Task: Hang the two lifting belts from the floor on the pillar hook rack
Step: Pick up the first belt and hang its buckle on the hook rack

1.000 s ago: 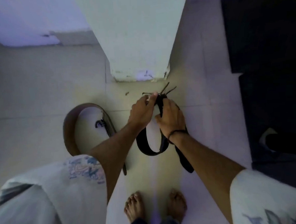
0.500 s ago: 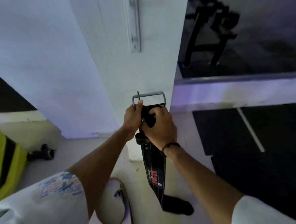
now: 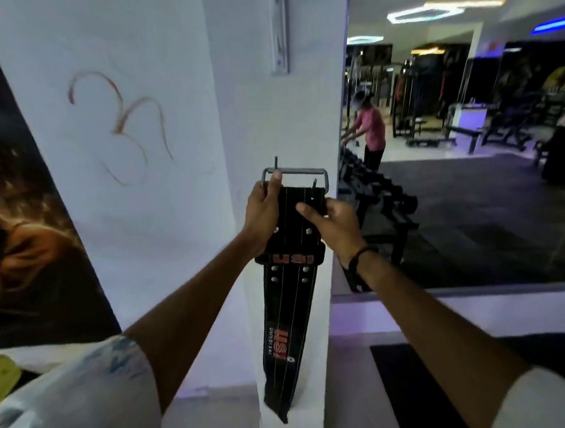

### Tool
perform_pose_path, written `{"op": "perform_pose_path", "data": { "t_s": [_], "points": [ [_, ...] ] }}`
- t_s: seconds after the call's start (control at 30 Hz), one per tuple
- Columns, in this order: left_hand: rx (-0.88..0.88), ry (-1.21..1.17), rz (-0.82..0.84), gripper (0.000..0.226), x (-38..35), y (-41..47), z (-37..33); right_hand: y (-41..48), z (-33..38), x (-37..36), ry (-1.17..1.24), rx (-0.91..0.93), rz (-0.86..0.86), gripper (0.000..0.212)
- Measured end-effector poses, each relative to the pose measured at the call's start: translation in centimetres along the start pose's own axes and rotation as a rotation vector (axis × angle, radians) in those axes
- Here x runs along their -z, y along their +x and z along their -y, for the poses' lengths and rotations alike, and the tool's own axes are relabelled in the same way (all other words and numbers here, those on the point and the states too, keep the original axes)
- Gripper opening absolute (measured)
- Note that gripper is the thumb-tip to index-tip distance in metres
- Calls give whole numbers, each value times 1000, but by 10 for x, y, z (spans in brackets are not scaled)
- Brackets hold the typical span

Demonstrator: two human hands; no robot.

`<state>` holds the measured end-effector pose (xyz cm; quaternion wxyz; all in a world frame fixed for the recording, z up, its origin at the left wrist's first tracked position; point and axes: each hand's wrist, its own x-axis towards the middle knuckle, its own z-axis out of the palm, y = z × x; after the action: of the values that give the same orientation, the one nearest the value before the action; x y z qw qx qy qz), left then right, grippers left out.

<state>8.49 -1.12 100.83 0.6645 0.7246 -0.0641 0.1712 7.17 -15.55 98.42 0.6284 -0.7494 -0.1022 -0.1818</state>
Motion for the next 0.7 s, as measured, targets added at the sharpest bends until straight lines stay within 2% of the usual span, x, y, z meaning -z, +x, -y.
{"op": "perform_pose_path", "data": {
  "t_s": [0.13,0.27,0.47,0.57,0.7],
  "points": [
    [-167,88,-109,50,20,16,-75,17,79,-3,81,84,4,25],
    [-234,133,-206,48,31,22,-114,27,125,-7,41,123,54,19],
    [-276,116,-333,57,32,40,-164,42,181,1,6,168,57,37],
    [-296,100,-364,56,26,50,-190,42,185,9,101,194,141,33],
    [-320,91,-381,56,16,59,-219,19,160,3,17,265,33,42]
  ]
}}
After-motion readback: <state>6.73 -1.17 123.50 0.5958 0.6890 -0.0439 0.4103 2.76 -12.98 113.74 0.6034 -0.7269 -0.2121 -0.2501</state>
